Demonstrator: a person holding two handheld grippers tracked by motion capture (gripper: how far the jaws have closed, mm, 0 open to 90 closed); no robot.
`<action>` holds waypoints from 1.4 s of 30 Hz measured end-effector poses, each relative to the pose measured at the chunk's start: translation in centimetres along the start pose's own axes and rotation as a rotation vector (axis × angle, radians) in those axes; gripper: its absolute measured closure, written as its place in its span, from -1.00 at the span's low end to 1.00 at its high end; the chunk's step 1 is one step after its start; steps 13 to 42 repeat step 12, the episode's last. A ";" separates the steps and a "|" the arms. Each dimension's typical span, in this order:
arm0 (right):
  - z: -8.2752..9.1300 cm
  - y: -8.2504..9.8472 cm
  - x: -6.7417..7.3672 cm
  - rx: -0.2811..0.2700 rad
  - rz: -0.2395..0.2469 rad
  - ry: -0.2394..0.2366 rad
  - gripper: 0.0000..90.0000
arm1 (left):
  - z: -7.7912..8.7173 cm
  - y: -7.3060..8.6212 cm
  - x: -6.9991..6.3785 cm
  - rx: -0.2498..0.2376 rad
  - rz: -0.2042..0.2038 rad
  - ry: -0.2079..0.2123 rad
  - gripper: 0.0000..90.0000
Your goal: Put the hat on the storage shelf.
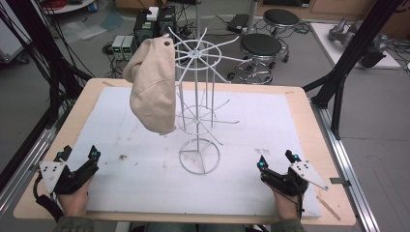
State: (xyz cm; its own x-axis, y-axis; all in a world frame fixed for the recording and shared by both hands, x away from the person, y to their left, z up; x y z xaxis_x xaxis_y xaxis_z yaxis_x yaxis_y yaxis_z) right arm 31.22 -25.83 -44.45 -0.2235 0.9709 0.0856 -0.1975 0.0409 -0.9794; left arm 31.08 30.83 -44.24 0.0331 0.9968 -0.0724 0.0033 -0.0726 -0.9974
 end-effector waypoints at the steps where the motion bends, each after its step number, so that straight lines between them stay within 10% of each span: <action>1: 0.0 0.0 0.0 -0.001 -0.002 0.000 -0.89 | 0.0 0.0 0.1 -0.003 0.007 -0.002 -0.55; 42: -0.2 0.1 0.1 0.007 -0.001 0.000 -0.89 | 0.0 0.1 -0.1 0.000 0.002 0.008 -0.55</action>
Point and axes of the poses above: each handheld gripper's, and its own axes: z roughly backward along the jaws, y roughly out of its underside, x roughly to its left, the point moved 8 cm from there along -z, roughly forward along the jaws, and after that the axes turned 2 degrees about y, right-handed, at the moved point
